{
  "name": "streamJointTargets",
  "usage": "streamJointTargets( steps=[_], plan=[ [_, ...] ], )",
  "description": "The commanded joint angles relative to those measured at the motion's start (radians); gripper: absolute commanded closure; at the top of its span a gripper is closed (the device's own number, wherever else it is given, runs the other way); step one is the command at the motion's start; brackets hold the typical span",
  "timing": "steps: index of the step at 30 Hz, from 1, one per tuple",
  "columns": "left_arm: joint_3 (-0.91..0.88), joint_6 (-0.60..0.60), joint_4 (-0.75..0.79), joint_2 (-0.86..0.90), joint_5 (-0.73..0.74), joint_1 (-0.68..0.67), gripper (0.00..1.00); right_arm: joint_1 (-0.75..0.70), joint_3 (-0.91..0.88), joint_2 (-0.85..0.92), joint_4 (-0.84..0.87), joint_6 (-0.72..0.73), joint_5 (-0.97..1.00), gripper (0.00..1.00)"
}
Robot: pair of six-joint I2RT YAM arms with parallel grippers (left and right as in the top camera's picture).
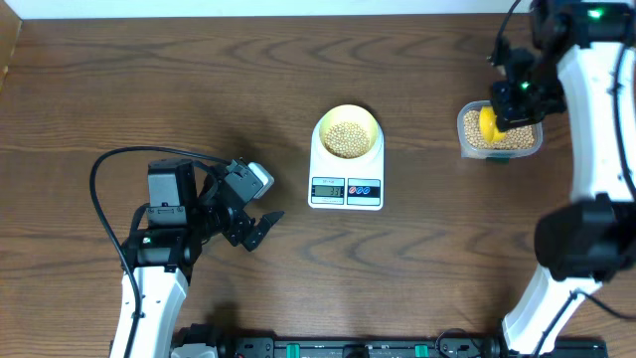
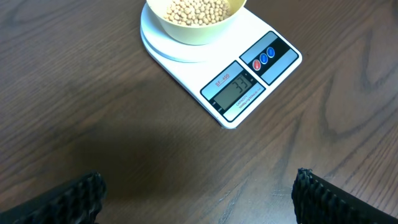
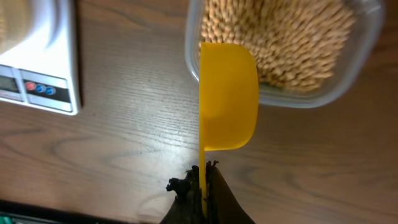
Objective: Scoop item into bowl and weigh 50g on scale
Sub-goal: 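Move the empty scoop right back over the soybean tub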
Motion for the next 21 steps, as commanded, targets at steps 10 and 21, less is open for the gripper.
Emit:
streamJointTargets(
  steps=[10,21],
  plan=[
    [0.004,0.01,0.001,0.0,-0.005,-0.002,0.02,-0.017,0.0,0.135,0.084,0.105,0.012,0.99],
    [0.004,0.01,0.001,0.0,-0.005,-0.002,0.02,-0.024,-0.019,0.135,0.184,0.128,0.013,0.99]
  ],
)
